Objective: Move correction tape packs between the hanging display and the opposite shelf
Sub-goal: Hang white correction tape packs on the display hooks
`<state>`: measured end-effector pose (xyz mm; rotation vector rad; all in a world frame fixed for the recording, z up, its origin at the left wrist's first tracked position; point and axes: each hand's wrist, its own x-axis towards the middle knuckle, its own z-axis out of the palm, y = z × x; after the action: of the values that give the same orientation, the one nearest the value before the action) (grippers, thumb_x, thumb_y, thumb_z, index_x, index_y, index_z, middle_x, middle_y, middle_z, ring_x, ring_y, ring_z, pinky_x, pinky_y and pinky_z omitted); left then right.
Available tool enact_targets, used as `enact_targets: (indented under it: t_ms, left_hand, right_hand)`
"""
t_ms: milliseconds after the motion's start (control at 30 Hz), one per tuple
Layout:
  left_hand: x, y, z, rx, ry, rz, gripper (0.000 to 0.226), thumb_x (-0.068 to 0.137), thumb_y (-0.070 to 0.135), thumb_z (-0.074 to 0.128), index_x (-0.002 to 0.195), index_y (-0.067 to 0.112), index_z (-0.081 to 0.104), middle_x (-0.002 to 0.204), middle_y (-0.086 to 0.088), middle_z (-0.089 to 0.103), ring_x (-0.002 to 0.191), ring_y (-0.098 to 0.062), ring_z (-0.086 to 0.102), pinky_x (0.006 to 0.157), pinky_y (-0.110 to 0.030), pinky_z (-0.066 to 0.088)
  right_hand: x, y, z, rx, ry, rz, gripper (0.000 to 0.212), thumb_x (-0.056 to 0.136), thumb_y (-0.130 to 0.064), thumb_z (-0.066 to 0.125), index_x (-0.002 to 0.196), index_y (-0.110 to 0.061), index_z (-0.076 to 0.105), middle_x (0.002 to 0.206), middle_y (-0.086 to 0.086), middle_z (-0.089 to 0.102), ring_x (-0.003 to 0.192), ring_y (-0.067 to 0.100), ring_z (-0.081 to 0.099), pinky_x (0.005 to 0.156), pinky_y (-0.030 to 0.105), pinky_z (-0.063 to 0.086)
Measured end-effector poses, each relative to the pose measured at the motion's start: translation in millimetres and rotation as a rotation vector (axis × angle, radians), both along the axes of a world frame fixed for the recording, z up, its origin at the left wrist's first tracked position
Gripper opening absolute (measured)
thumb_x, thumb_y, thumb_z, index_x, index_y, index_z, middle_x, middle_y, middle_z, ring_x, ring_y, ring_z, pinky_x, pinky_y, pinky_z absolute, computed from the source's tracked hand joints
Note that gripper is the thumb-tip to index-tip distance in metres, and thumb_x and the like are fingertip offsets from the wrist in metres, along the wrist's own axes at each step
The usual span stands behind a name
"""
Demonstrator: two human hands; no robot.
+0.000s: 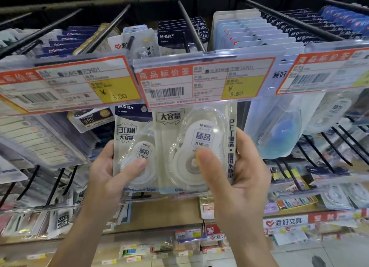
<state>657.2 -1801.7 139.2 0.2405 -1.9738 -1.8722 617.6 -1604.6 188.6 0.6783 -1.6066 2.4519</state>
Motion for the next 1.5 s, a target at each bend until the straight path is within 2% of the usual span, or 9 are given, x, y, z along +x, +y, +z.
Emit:
enact_targets:
  t_ms: [200,467,633,867,967,1167,1267,1400,1500]
  left_hand:
    - [0.6,-0.8,-0.3,-0.002,0.012,0.006,0.035,0.071,0.038,0.075,0.105,0.033,0.070,0.104,-0.008,0.075,0.096,-0.033,0.073,0.080,-0.042,0.061]
    - [1.6,-0.1,-0.2,0.030,-0.002,0.026,0.049,0.063,0.054,0.087,0.103,0.032,0.069,0.106,-0.012,0.074,0.099,-0.037,0.071,0.085,-0.052,0.056]
    - [6.1,-1.3,-2.3,0.021,-0.010,0.035,0.030,0.079,0.021,0.077,0.104,0.035,0.070,0.107,-0.011,0.074,0.098,-0.035,0.072,0.082,-0.050,0.061]
    - [23.7,-13.1,-4.5,0.023,-0.043,0.070,0.039,0.075,0.022,0.074,0.112,0.027,0.068,0.108,-0.010,0.075,0.096,-0.031,0.074,0.073,-0.036,0.063]
    - [28.5,-17.9,-4.8,0.051,-0.036,0.088,0.048,0.070,0.043,0.085,0.112,0.028,0.069,0.109,-0.010,0.075,0.096,-0.030,0.074,0.074,-0.036,0.063]
    - [30.0,-20.1,-5.3,0.071,-0.041,0.091,0.040,0.080,0.012,0.070,0.119,0.016,0.063,0.108,-0.011,0.075,0.098,-0.033,0.073,0.072,-0.034,0.062]
    - [31.4,-20.3,-4.3,0.065,-0.037,0.088,0.043,0.074,0.031,0.084,0.113,0.023,0.068,0.107,-0.010,0.075,0.095,-0.031,0.074,0.070,-0.035,0.062]
    - [32.0,-21.7,-5.3,0.063,-0.038,0.094,0.047,0.074,0.030,0.077,0.118,0.018,0.064,0.108,-0.010,0.075,0.096,-0.032,0.074,0.070,-0.038,0.063]
    - [32.3,-21.4,-6.3,0.051,-0.048,0.084,0.046,0.075,0.018,0.068,0.121,0.012,0.062,0.109,-0.011,0.075,0.097,-0.033,0.073,0.070,-0.038,0.063]
  right_hand:
    - [5.4,5.0,-7.9,0.025,-0.074,-0.027,0.027,0.084,-0.024,0.069,0.111,-0.025,0.067,0.091,-0.004,0.076,0.078,0.007,0.072,0.065,0.017,0.056]
    - [-1.5,-1.6,-11.0,0.065,-0.070,-0.045,0.020,0.086,-0.029,0.069,0.105,-0.035,0.069,0.091,-0.007,0.075,0.080,0.009,0.071,0.070,0.019,0.054]
    - [-14.6,-17.7,-25.9,0.106,-0.176,-0.078,0.021,0.087,-0.033,0.073,0.106,-0.033,0.066,0.102,-0.004,0.076,0.096,0.019,0.073,0.083,0.037,0.059]
    - [-31.3,-37.8,-31.5,0.038,-0.243,-0.159,0.019,0.082,-0.036,0.071,0.088,-0.018,0.066,0.085,-0.007,0.073,0.084,0.008,0.069,0.077,0.017,0.051]
    - [-33.1,-41.9,-33.7,0.024,-0.240,-0.159,0.019,0.084,-0.033,0.071,0.089,-0.016,0.065,0.086,-0.006,0.073,0.085,0.008,0.069,0.077,0.018,0.052]
    - [-35.8,-46.6,-36.1,0.034,-0.284,-0.154,0.021,0.082,-0.036,0.071,0.095,-0.020,0.068,0.093,-0.005,0.076,0.092,0.011,0.072,0.081,0.022,0.054]
    - [-40.2,-48.6,-39.9,0.028,-0.344,-0.153,0.032,0.081,-0.041,0.075,0.101,-0.018,0.069,0.092,0.002,0.077,0.087,0.016,0.073,0.081,0.023,0.055]
    - [-47.0,-55.6,-40.9,-0.049,-0.505,-0.147,0.079,0.074,-0.045,0.086,0.129,0.002,0.057,0.102,0.023,0.069,0.088,0.020,0.073,0.086,0.043,0.061]
    - [-52.8,-57.8,-37.7,-0.090,-0.561,-0.148,0.071,0.075,-0.036,0.080,0.127,0.005,0.056,0.111,0.017,0.071,0.080,0.010,0.074,0.079,0.043,0.063]
